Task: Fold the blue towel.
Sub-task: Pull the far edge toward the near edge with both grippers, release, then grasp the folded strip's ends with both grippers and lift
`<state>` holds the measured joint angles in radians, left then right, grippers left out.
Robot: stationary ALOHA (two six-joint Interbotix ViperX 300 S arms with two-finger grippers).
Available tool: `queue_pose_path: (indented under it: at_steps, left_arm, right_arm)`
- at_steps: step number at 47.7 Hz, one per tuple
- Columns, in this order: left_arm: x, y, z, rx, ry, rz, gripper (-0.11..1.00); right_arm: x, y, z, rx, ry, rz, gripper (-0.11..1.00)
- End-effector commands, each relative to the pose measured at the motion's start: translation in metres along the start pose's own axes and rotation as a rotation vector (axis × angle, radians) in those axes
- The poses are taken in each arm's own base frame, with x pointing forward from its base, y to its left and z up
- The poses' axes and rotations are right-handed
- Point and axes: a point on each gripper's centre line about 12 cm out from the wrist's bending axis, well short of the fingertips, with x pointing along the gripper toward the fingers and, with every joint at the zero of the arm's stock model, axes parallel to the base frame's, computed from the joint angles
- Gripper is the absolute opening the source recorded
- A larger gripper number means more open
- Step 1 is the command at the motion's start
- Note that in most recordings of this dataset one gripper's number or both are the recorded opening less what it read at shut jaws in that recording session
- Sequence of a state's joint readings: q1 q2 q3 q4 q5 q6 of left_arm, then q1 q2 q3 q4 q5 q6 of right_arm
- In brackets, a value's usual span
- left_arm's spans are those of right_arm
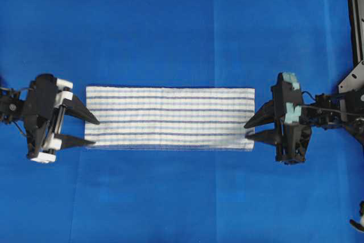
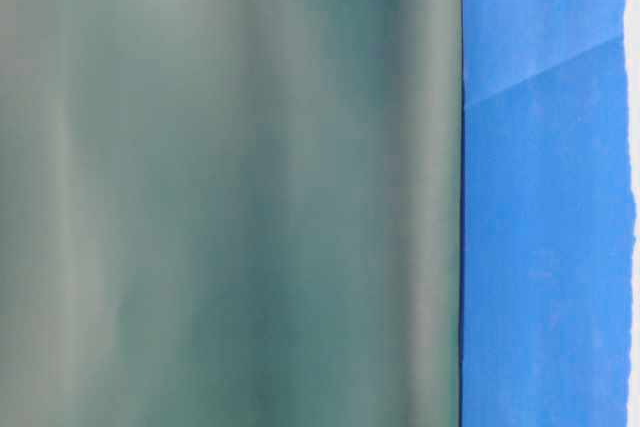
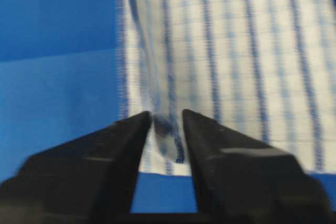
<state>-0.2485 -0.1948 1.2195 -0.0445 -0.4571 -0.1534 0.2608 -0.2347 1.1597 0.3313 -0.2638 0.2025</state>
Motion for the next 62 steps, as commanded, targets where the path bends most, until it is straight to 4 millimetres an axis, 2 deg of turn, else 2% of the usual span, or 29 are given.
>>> queue_pose_path:
  at_steps: [1, 3, 6, 10, 20, 29, 37, 45, 57, 62]
  left_arm:
    - [0.002, -0.002, 0.008, -0.002, -0.018, -0.006, 0.60]
    - [0.001, -0.002, 0.007, -0.001, -0.013, -0.004, 0.68]
    - [0.000, 0.000, 0.007, -0.006, -0.014, 0.001, 0.75]
    - [-0.003, 0.002, 0.011, -0.006, -0.022, 0.008, 0.77]
    - [-0.015, 0.019, 0.035, -0.037, -0.071, 0.069, 0.74]
    - [-0.028, 0.058, 0.043, -0.083, -0.034, 0.206, 0.74]
    - [-0.028, 0.083, 0.042, -0.096, 0.006, 0.284, 0.73]
    - [-0.015, 0.089, 0.041, -0.066, 0.046, 0.292, 0.73]
    - [0.021, 0.100, 0.021, -0.080, 0.168, 0.295, 0.71]
    - [0.029, 0.101, 0.013, -0.084, 0.202, 0.294, 0.67]
  right_arm:
    - [0.000, 0.006, 0.009, -0.002, -0.033, 0.019, 0.57]
    - [0.001, 0.006, 0.009, 0.000, -0.031, 0.018, 0.66]
    - [0.000, 0.006, 0.009, -0.003, -0.034, 0.019, 0.81]
    - [-0.001, 0.007, 0.011, -0.011, -0.041, 0.022, 0.91]
    - [-0.011, -0.007, 0.028, 0.001, -0.107, -0.009, 0.88]
    - [-0.022, -0.044, 0.047, 0.027, -0.160, -0.122, 0.88]
    - [-0.022, -0.071, 0.054, 0.048, -0.150, -0.211, 0.88]
    - [-0.013, -0.078, 0.051, 0.049, -0.118, -0.236, 0.88]
    - [0.011, -0.088, 0.036, 0.059, -0.026, -0.271, 0.87]
    - [0.018, -0.087, 0.033, 0.054, -0.003, -0.270, 0.86]
